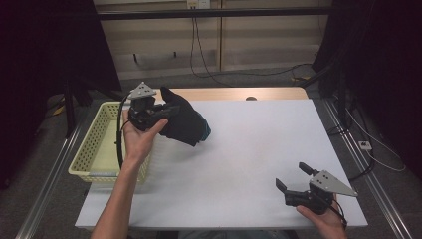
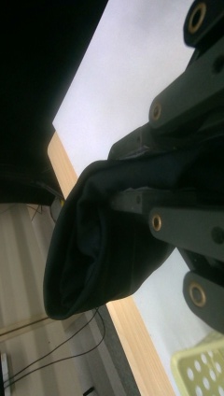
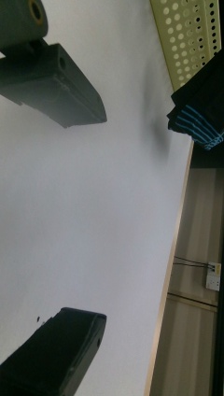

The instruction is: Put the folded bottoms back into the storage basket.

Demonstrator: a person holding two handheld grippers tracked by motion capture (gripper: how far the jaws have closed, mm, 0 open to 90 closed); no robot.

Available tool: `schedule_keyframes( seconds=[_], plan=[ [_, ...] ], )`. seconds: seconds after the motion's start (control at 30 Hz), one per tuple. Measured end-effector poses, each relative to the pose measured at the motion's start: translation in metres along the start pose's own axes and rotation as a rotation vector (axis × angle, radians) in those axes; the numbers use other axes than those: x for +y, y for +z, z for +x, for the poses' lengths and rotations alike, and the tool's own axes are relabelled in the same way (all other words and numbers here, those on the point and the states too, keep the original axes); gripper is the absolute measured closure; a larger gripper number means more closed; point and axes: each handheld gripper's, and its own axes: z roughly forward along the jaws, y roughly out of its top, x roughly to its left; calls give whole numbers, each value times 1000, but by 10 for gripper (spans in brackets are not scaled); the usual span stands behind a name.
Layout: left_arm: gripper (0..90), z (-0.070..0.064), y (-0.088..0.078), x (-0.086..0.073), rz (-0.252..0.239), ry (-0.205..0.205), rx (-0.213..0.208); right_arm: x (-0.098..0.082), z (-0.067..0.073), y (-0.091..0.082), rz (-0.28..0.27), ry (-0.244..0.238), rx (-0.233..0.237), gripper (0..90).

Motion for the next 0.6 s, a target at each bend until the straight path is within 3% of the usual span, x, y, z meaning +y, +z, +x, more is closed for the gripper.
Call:
schedule_keyframes(
  seconds=[0.23,0.6],
  plan=[
    [772,5,-12,1,-24,-13,1,0,1,0,1,-2,-2,42],
    [772,4,-26,6,-64,6,-2,0,1,0,2,-1,1,41]
  ],
)
